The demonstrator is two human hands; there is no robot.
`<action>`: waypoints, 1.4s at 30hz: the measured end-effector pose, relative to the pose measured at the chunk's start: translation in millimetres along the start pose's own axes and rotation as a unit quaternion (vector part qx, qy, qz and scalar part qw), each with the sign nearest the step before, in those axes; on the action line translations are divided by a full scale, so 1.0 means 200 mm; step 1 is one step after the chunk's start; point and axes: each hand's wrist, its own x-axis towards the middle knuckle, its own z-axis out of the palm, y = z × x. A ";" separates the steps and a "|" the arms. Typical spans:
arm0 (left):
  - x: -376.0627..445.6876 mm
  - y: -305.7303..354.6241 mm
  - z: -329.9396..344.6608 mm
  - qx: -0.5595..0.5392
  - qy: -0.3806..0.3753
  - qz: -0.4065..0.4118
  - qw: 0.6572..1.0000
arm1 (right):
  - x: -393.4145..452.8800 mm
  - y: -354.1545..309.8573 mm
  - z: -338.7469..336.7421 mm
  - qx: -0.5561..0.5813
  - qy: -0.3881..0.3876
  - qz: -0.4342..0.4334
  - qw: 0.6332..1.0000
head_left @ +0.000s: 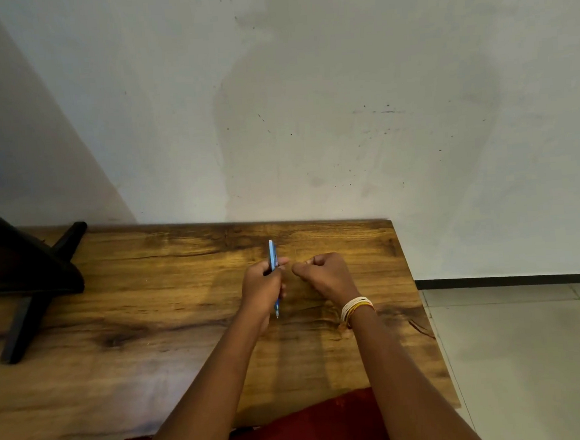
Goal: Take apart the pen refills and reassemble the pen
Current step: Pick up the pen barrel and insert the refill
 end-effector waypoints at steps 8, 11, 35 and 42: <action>0.01 -0.01 -0.01 -0.051 -0.012 -0.023 0.998 | 0.00 0.01 0.02 0.011 -0.024 -0.015 1.000; 0.01 0.00 0.00 -0.044 -0.008 -0.028 0.999 | 0.00 0.00 0.01 0.003 -0.030 -0.019 0.999; -0.01 0.04 -0.04 0.102 -0.013 0.120 0.988 | -0.02 -0.11 -0.03 0.362 0.046 -0.016 0.931; -0.01 0.04 -0.05 0.086 -0.056 0.156 0.982 | -0.03 -0.15 -0.03 0.394 0.042 -0.036 0.918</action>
